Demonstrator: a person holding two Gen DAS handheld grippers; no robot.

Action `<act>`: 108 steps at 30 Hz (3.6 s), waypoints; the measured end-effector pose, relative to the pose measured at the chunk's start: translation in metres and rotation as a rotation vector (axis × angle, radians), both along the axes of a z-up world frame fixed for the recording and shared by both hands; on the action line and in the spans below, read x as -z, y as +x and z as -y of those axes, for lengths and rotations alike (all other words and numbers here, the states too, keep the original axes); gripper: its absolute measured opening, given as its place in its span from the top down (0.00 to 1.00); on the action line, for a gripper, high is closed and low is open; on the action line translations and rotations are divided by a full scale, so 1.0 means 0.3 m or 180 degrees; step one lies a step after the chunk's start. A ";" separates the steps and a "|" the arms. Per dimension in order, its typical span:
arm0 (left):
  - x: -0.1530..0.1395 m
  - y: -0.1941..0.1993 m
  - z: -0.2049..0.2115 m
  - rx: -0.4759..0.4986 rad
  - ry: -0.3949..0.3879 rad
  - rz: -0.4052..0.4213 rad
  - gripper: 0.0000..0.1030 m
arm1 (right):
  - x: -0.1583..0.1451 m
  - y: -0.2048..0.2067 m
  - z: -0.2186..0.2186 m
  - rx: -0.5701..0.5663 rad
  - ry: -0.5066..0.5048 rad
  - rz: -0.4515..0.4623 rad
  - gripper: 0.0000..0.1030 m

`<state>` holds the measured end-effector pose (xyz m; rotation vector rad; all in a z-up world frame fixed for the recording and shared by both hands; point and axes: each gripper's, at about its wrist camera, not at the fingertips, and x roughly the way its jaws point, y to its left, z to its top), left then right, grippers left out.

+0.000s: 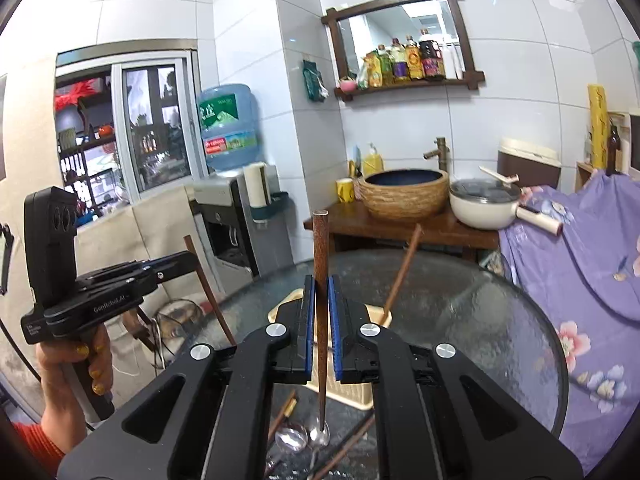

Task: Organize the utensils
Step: 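Lower the brown chopstick into the holder with the left tool while the right tool lowers its chopstick, then open the left tool to release its chopstick while the right tool releases its chopstick, then move both open tools down to the utensils beside the holder, then grasp a brown chopstick with the left tool while the right tool grasps another brown chopstick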

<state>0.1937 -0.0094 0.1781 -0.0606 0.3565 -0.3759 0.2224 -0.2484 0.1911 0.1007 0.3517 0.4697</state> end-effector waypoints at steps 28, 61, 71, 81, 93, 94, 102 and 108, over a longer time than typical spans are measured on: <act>0.035 0.333 0.059 -0.0186 -0.0058 -0.0382 0.93 | 0.028 0.308 -0.103 0.0413 -0.0176 -0.0150 0.93; 0.248 0.121 0.049 -0.0246 -0.0002 -0.0291 0.06 | 0.250 0.100 -0.068 0.0765 -0.0379 0.0063 0.47; 0.534 0.099 -0.022 -0.0649 0.0281 -0.1077 0.06 | 0.576 0.064 -0.034 0.0845 -0.0485 -0.0907 0.46; 0.686 0.045 -0.002 -0.0580 0.0552 -0.1359 0.07 | 0.768 0.045 -0.057 0.0867 -0.0530 -0.1464 0.46; 0.747 0.009 0.032 -0.0409 0.0564 -0.1508 0.23 | 0.793 0.048 -0.108 0.0769 -0.0664 -0.1573 0.53; 0.751 0.007 0.037 -0.0390 0.0570 -0.1517 0.24 | 0.798 0.050 -0.112 0.0771 -0.0689 -0.1591 0.53; 0.769 -0.004 0.058 -0.0309 0.0616 -0.1578 0.31 | 0.810 0.059 -0.099 0.0792 -0.0788 -0.1674 0.61; 0.776 0.002 0.077 -0.0285 0.0628 -0.1623 0.38 | 0.811 0.081 -0.078 0.0849 -0.0871 -0.1675 0.64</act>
